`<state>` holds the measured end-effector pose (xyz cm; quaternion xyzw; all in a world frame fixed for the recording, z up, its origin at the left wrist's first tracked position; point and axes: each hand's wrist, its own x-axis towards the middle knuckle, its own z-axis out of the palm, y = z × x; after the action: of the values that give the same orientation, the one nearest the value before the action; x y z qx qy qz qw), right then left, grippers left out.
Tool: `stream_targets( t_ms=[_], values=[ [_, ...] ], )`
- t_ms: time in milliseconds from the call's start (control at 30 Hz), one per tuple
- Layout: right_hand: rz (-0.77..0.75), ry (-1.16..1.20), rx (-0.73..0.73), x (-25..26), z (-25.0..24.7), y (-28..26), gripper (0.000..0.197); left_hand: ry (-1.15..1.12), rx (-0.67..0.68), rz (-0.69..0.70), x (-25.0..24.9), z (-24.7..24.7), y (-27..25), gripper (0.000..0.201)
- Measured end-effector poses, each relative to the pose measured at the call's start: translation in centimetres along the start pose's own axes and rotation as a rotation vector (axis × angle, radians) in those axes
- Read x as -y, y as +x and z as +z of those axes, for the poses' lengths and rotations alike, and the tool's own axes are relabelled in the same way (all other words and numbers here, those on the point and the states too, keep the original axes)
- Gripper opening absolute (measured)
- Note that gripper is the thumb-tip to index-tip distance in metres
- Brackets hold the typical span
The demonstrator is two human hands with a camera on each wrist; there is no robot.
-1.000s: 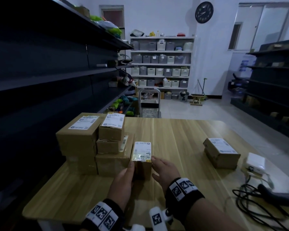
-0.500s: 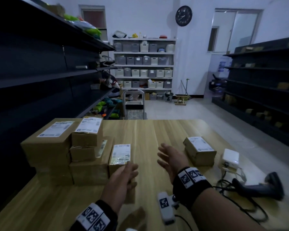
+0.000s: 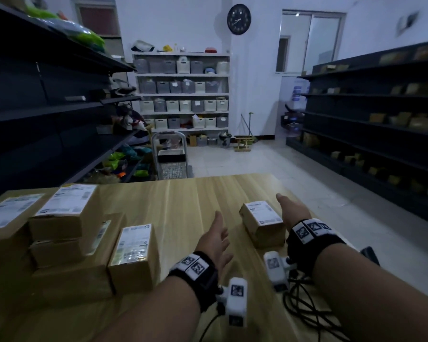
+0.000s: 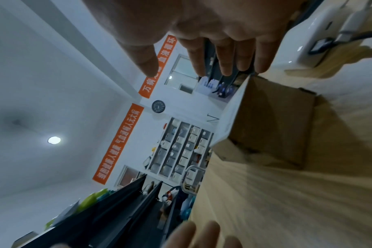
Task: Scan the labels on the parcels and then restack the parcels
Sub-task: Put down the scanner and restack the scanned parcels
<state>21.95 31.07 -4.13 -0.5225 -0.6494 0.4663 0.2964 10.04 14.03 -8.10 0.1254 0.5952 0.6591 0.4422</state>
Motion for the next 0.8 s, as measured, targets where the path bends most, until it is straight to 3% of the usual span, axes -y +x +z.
stream_targets(
  t_ms=[167, 300, 367, 500, 567, 700, 800],
  values=[
    [0.211, 0.059, 0.025, -2.5, 0.0, 1.9, 0.072, 0.055, 0.135, -0.065, -0.4, 4.1, 0.6, 0.067],
    [0.246, 0.186, 0.067, -4.0, 0.5, 2.5, 0.067, 0.076, 0.197, -0.027, 0.2, 5.1, 1.1, 0.078],
    [0.235, 0.204, 0.075, -4.2, 0.7, 2.4, 0.066, 0.096, 0.182, 0.011, 0.4, 4.7, 0.9, 0.074],
    [0.176, 0.299, 0.139, -2.4, 1.0, -0.9, 0.026, 0.138, 0.092, 0.110, 0.3, 2.9, 0.0, 0.076],
    [0.162, 0.386, 0.172, -1.0, 1.7, -3.1, 0.024, 0.215, 0.018, 0.206, -0.3, 1.2, -1.0, 0.083],
    [0.091, 0.535, 0.263, 1.9, 5.0, -7.4, 0.039, 0.297, -0.155, 0.374, -2.9, -3.2, -4.7, 0.094],
    [0.026, 0.519, 0.376, 4.1, 8.2, -10.7, 0.020, 0.279, -0.271, 0.429, -4.6, -6.9, -7.7, 0.113]
  ],
)
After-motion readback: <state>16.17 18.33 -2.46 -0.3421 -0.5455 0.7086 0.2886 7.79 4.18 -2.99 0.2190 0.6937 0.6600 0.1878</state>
